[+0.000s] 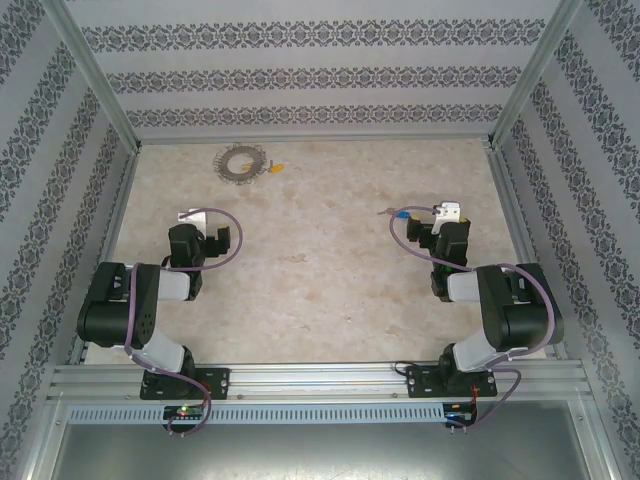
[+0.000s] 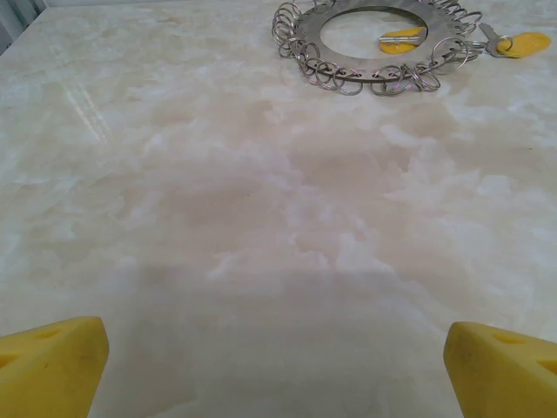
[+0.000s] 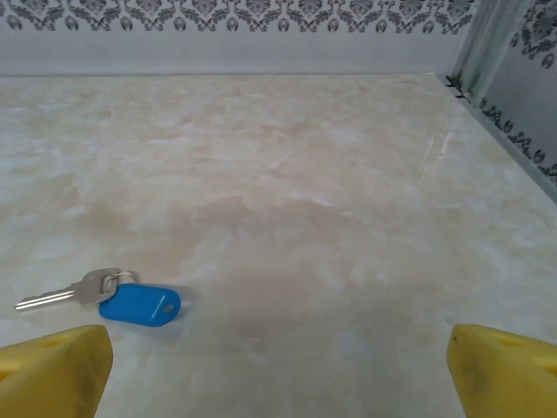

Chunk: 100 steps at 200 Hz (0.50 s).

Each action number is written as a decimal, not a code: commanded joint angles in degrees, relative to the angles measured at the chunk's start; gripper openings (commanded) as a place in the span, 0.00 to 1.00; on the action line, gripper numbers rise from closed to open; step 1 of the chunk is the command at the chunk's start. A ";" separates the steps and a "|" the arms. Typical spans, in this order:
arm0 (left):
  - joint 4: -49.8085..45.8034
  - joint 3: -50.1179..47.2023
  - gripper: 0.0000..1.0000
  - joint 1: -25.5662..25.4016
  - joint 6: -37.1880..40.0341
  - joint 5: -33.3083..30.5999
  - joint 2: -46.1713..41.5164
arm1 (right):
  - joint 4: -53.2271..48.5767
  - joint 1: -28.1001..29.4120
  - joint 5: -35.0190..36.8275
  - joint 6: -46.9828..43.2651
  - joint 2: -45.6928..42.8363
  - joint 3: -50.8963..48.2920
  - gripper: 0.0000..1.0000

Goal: Put the keys on the keyring

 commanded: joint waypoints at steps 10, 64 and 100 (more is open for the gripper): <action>2.42 0.48 0.99 -0.66 -0.82 -0.46 -0.41 | 0.42 -0.48 -2.10 0.37 -0.99 0.51 0.98; 2.45 0.48 0.99 -0.66 -0.78 -0.46 -0.47 | 0.29 -0.48 -2.08 0.35 -0.93 0.56 0.98; 2.40 0.47 0.99 -0.65 -0.80 -0.46 -0.41 | 0.36 -1.01 -3.16 0.76 -0.96 0.58 0.98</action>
